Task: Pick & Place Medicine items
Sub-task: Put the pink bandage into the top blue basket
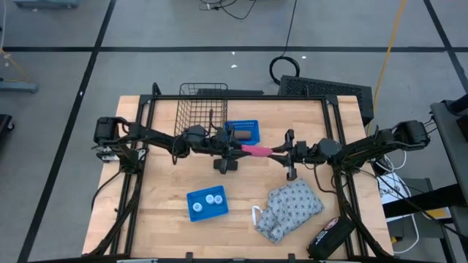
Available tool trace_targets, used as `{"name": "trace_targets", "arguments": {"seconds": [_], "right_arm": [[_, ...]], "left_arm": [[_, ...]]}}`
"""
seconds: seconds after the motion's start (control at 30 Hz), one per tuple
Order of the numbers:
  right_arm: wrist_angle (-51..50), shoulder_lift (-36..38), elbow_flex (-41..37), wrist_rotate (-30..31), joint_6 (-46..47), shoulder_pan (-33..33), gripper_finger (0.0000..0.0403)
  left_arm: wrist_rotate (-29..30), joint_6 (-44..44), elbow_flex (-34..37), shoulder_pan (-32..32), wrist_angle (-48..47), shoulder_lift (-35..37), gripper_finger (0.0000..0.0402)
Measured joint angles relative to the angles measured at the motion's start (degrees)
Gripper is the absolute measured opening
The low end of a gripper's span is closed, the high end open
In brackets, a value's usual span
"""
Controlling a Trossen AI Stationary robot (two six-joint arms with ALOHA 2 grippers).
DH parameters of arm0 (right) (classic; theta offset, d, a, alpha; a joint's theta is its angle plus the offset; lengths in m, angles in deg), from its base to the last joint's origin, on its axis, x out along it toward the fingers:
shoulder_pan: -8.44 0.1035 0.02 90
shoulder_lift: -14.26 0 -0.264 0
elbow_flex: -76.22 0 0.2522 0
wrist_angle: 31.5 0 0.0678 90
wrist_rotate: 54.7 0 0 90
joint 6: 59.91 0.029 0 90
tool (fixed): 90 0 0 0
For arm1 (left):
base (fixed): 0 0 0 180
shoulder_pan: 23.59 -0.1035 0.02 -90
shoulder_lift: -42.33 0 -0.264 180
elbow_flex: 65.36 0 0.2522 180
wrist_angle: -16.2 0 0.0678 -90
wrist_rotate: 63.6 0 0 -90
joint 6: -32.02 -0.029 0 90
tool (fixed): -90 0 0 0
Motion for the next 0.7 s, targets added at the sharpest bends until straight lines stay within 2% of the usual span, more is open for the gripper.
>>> {"name": "trace_targets", "arguments": {"seconds": [0.07,0.13,0.23,0.33,0.47,0.6,0.7], "right_arm": [[-0.2,-0.02,0.0,0.04,-0.6,0.0,0.0035],[-0.58,-0.02,0.0,0.04,-0.68,0.0,0.0031],[-1.77,-0.17,0.11,-0.07,-0.66,0.0,0.0031],[-2.27,-0.13,0.24,0.05,-1.46,-0.02,0.0031],[-2.44,-0.02,0.33,0.28,-1.99,-0.34,0.0031],[-3.99,0.01,0.33,0.11,-1.8,-1.01,0.003],[-5.45,-0.04,0.28,0.01,-1.03,-1.64,0.003]], "left_arm": [[0.13,1.4,0.0,-0.02,-0.92,0.06,0.0096],[-0.05,4.66,-0.02,-0.02,-2.3,0.25,0.0115],[-1.54,6.98,-0.32,-0.15,-10.37,3.16,0.0146],[-0.05,5.3,-1.89,-0.09,-25.3,8.25,0.0175],[7.53,1.65,-8.08,0.55,-49.78,14.23,0.0209],[13.0,-0.61,-19.11,1.09,-71.72,15.63,0.0235],[14.88,-2.14,-29.9,1.11,-84.48,13.11,0.0249]]}}
